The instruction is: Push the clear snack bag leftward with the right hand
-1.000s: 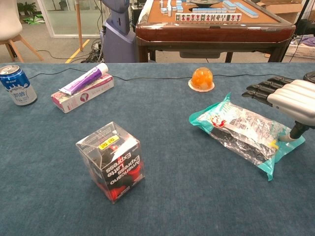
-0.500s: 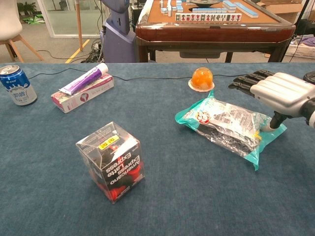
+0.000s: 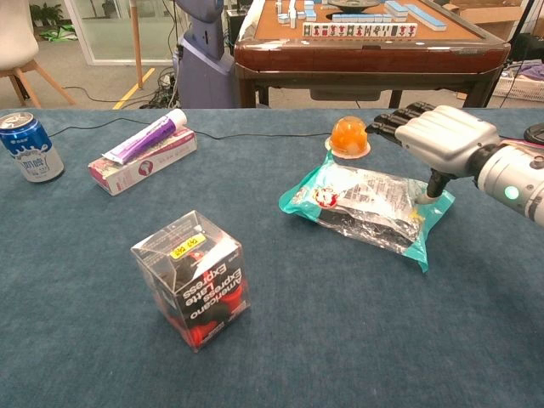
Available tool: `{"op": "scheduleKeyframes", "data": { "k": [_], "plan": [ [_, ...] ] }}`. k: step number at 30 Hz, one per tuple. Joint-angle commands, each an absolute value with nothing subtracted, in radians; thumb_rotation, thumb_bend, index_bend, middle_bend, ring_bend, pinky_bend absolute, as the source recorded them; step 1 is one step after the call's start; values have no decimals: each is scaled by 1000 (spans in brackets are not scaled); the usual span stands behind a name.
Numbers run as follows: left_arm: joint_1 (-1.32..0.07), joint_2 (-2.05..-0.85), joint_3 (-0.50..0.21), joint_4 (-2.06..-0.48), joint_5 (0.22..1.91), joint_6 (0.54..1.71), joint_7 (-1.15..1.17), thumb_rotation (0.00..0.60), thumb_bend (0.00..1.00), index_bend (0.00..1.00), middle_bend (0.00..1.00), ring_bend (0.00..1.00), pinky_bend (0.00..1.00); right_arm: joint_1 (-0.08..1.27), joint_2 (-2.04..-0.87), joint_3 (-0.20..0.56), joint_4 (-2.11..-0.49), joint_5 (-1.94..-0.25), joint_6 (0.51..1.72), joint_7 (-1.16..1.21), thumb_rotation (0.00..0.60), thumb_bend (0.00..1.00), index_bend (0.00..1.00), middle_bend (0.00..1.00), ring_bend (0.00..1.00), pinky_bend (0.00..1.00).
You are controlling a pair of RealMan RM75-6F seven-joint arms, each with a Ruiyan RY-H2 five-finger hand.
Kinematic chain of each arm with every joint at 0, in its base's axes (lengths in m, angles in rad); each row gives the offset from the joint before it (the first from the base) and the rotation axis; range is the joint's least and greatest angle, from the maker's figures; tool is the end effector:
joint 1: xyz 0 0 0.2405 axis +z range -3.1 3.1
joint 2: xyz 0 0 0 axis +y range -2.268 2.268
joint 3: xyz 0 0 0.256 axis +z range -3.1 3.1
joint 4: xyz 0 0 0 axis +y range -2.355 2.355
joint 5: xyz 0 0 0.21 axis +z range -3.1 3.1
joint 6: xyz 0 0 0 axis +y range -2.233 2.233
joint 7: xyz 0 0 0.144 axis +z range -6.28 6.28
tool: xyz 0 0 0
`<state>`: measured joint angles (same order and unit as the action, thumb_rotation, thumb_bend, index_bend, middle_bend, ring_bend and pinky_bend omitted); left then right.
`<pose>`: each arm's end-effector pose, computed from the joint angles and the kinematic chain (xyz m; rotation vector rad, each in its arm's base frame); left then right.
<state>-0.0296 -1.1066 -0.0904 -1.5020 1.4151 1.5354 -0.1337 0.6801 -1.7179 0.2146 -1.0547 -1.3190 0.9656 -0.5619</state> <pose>-0.3464 0.1711 0.1934 -1.2121 -0.8947 -0.8997 -0.2010 -0.3723 -0.0291 1.8497 -0.4546 0.6411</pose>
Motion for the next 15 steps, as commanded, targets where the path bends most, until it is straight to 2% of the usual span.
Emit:
{"op": "scheduleKeyframes", "data": {
  "k": [1,15],
  "plan": [
    [-27,-1103,-95,-1496,1406,1533,-143,600,246,446,443,468,615,716,-1757,233,-1007,-1296,938,-563,600,0,0,0,0,0],
    [1,-1092,-122,-1474,1357,1556,-183,600,246,446,443,467,615,838,-1897,255,-836,-1294,895,-476,600,0,0,0,0,0]
  ]
}}
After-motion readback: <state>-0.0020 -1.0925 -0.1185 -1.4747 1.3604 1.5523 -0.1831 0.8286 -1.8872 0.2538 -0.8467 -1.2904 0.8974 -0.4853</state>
